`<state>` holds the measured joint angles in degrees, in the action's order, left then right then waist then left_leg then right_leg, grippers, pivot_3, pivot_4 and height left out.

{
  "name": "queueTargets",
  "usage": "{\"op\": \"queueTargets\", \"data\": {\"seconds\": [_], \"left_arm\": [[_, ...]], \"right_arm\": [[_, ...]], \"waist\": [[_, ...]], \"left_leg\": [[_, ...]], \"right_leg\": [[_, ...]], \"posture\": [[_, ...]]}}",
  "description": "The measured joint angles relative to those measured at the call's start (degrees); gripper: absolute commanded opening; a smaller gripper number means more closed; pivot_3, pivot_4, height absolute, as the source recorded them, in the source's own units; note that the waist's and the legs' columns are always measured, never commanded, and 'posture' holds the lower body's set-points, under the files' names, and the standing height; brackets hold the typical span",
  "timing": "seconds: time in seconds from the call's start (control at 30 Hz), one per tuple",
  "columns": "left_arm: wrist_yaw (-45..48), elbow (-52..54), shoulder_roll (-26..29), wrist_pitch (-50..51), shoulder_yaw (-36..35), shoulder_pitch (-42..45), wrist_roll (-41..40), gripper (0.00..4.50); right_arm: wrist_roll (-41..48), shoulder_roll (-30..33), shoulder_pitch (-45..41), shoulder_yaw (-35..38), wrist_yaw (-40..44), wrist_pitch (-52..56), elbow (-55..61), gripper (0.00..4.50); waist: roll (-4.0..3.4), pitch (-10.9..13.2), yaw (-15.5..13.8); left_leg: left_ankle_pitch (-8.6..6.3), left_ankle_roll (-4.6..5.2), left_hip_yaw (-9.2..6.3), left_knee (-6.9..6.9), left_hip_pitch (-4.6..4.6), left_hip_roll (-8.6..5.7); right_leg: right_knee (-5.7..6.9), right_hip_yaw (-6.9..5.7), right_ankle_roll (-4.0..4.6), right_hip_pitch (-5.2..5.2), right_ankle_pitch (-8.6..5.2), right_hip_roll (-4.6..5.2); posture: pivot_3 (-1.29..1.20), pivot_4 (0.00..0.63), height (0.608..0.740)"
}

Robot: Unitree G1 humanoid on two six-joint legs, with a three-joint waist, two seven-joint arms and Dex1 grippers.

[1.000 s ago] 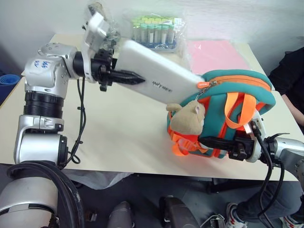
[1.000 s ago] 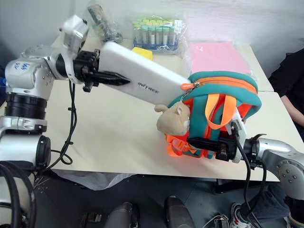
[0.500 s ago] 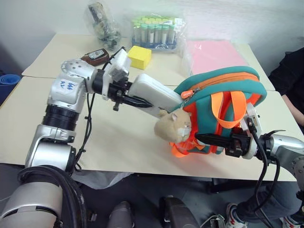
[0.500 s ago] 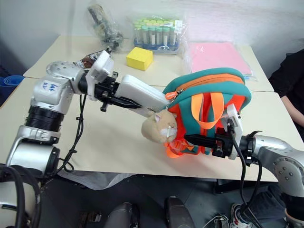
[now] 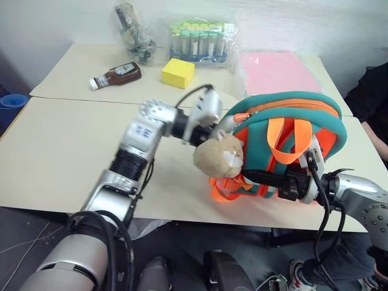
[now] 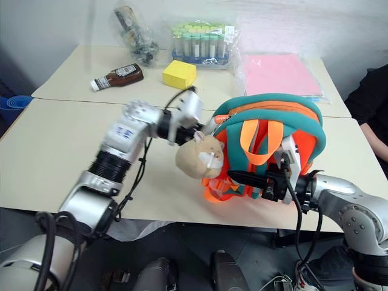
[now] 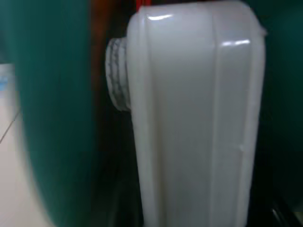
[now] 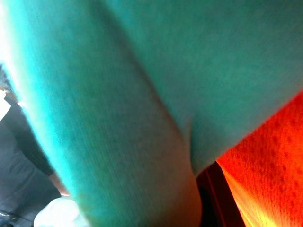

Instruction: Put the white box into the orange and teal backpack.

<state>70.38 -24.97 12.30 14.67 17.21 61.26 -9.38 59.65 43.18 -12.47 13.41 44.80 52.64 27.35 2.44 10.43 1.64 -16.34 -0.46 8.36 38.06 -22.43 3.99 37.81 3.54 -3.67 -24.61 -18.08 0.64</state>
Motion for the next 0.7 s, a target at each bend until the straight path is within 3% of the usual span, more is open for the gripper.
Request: {"op": "queueTargets", "data": {"seconds": [0.13,0.3,0.47,0.7], "left_arm": [[-4.21,0.16,-2.43,2.39,0.37,-0.04,1.03,1.29],[-3.27,2.99,-0.55,8.56,-2.69,-1.39,-2.50,2.89],[3.10,8.97,7.48,15.18,-5.71,-3.33,-7.92,4.39],[8.34,11.83,15.50,15.10,-7.76,-3.24,-10.67,4.48]], "right_arm": [[-0.23,-0.76,0.87,0.03,-1.59,-0.45,0.40,0.02],[-0.56,-1.48,1.74,0.01,-3.36,-1.24,1.74,0.00],[-0.76,-1.65,2.98,-0.12,-3.65,-1.49,1.83,0.00],[-1.14,-2.16,4.42,-0.04,-5.06,-2.22,2.19,0.00]], "waist": [[-0.01,-0.01,0.30],[-0.02,-0.01,0.56],[-0.04,0.00,1.54],[-0.04,0.00,1.42]], "left_leg": [[-0.05,0.11,0.01,-0.02,0.02,-0.03],[0.02,-0.01,-0.03,-0.05,0.04,0.09],[0.08,-0.12,-0.02,-0.10,0.07,0.14],[0.10,-0.11,-0.02,-0.05,0.11,0.06]], "right_leg": [[0.01,0.05,-0.02,0.00,0.01,0.00],[0.09,0.00,0.00,-0.02,0.00,-0.10],[0.14,-0.04,0.03,-0.02,-0.01,-0.11],[0.14,-0.04,0.02,0.05,-0.01,-0.03]], "posture": [[0.00,0.150,0.740],[0.00,0.150,0.740],[0.00,0.150,0.740],[0.00,0.150,0.740]]}}
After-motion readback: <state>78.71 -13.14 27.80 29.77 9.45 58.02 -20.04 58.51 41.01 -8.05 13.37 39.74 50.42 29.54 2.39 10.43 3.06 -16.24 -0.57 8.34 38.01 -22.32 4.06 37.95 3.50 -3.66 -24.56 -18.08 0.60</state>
